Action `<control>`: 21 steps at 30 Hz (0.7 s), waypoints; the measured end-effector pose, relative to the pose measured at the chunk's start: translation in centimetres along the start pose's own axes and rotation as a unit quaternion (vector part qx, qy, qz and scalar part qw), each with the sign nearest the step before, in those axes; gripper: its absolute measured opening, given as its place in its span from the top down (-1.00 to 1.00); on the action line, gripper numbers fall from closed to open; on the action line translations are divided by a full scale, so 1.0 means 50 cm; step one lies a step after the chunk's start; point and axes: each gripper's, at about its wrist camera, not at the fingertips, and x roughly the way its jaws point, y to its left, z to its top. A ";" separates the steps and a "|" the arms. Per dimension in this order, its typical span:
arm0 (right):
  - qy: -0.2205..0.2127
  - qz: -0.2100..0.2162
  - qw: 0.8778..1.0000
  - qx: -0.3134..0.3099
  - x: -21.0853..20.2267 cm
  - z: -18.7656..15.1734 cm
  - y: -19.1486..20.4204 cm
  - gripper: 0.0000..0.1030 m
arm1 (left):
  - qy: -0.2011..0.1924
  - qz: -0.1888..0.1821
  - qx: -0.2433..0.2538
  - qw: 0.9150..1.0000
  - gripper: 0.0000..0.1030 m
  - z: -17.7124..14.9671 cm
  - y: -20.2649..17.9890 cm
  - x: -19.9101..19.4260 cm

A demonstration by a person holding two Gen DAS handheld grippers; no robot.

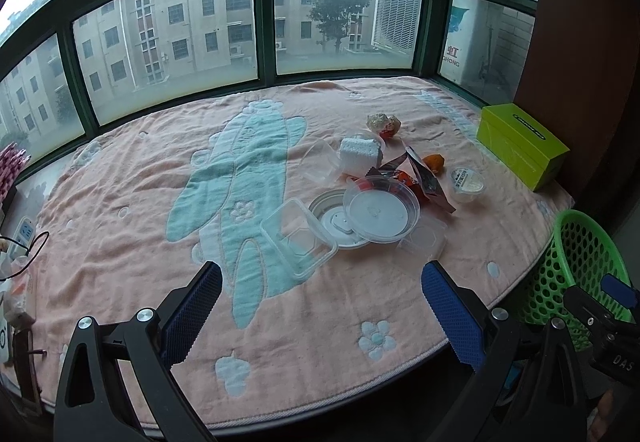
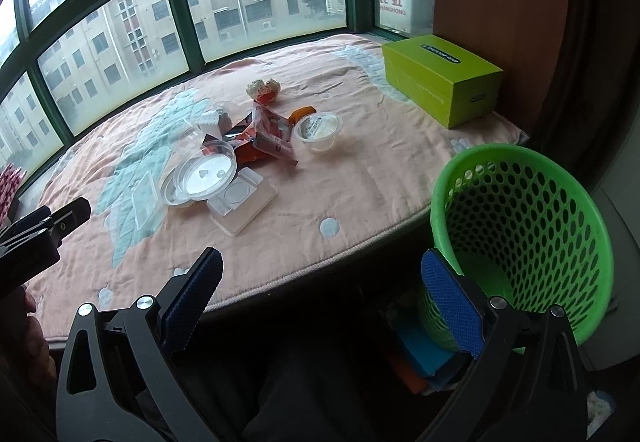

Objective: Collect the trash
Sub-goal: 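Move both tools toward the clear plastic containers on the table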

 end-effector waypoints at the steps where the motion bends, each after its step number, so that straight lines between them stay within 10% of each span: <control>1: 0.000 0.000 1.000 0.000 0.001 0.001 0.000 -0.91 | 0.001 -0.001 0.000 1.000 -0.88 0.001 0.001 0.001; 21: 0.000 0.007 1.000 -0.005 0.026 0.019 0.006 -0.91 | -0.005 0.004 0.002 1.000 -0.88 0.027 0.002 0.020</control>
